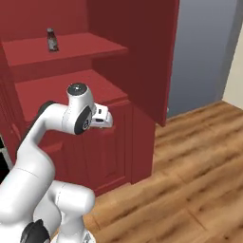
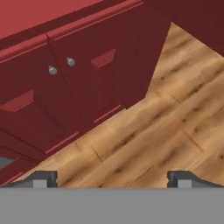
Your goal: Move the hot dog bun to the plate on the dining table and place the condiment next to that plate. Then navigate to the fridge and take the sausage and place it on the plate as well.
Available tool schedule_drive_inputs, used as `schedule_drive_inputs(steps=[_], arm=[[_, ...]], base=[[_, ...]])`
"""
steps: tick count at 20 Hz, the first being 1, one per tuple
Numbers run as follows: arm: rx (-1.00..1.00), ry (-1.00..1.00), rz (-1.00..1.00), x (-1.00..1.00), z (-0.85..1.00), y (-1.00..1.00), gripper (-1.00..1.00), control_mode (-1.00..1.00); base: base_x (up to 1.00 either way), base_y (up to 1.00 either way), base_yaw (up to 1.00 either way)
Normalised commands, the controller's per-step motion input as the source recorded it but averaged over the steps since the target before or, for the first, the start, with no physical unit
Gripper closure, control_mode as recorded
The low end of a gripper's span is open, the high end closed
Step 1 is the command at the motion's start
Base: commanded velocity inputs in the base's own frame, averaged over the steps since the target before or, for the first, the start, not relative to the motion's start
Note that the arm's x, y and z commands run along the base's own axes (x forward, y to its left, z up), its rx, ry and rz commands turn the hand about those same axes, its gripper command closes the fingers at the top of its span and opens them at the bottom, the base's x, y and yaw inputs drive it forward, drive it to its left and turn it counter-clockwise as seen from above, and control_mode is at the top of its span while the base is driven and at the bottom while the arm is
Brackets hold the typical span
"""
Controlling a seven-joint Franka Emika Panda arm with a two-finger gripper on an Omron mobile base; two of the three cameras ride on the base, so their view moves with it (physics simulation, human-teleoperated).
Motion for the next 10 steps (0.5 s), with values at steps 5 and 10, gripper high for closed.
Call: schedule_drive_inputs(steps=[5, 10], arm=[[0.00, 0.00, 0.00, 0.00, 0.00, 0.00, -1.00, 1.00], [0.00, 0.00, 0.00, 0.00, 0.00, 0.00, -1.00, 1.00]], base=[[0.33, -0.44, 0.66], [0.48, -0.58, 0.59]])
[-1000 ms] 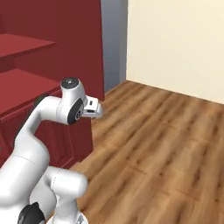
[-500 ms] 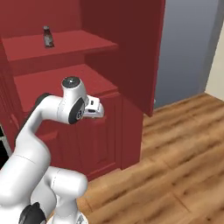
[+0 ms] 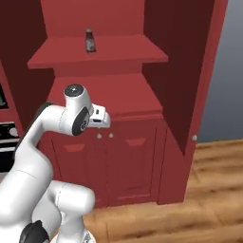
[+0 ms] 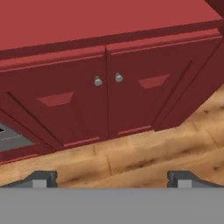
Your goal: Move the hot dog bun to the plate on the dining table and place the condiment next to that plate. Then navigate to the fridge and take the sausage and place it on the plate as well.
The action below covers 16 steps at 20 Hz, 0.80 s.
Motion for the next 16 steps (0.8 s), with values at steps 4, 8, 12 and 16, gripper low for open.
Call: schedule_drive_inputs(steps=[4, 8, 12, 16], arm=[[0.00, 0.00, 0.00, 0.00, 0.00, 0.00, -1.00, 1.00], [0.00, 0.00, 0.00, 0.00, 0.00, 0.00, -1.00, 1.00], [0.00, 0.00, 0.00, 0.00, 0.00, 0.00, -1.00, 1.00], [0.00, 0.00, 0.00, 0.00, 0.00, 0.00, -1.00, 1.00]], base=[[0.58, -0.67, 0.54], [0.75, -0.23, 0.29], [0.57, -0.05, 0.02], [0.52, -0.35, 0.02]])
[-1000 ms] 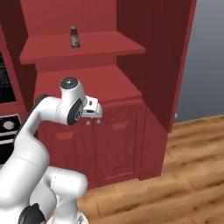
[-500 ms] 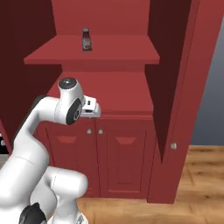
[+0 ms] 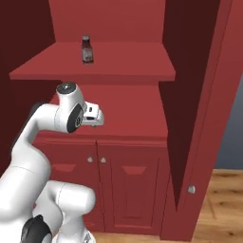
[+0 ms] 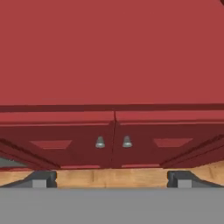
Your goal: Move the hot dog bun to the plate on the dining table and place the condiment next to that plate. Then navigate to the fridge and take the sausage and place it on the plate as well.
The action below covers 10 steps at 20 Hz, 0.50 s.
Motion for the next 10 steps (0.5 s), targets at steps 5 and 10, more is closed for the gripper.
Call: schedule_drive_inputs(steps=[5, 10], arm=[[0.00, 0.00, 0.00, 0.00, 0.00, 0.00, -1.00, 1.00], [0.00, 0.00, 0.00, 0.00, 0.00, 0.00, -1.00, 1.00]], base=[[0.84, -0.38, 0.15], [0.48, 0.00, 0.17]])
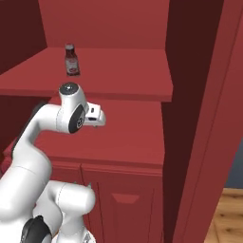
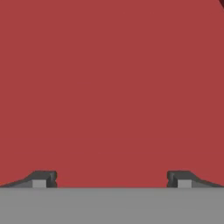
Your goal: Move the hot dog bun to the plate on the dining table and place the condiment next to that plate. Then navigate to the fridge and take the sausage and place it on the plate as well.
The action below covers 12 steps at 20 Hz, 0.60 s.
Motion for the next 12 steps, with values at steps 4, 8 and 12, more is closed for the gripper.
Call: schedule_drive_inputs(steps=[4, 8, 12], arm=[[0.00, 0.00, 0.05, -0.24, -0.01, -0.05, -1.00, -1.00], [0.00, -0.34, 0.13, -0.99, 0.56, -0.02, -1.00, -1.00], [0.00, -0.38, 0.09, -0.75, 1.00, 0.04, -1.00, -1.00]], base=[[0.00, 0.00, 0.06], [0.00, 0.00, 0.00], [0.00, 0.00, 0.00]])
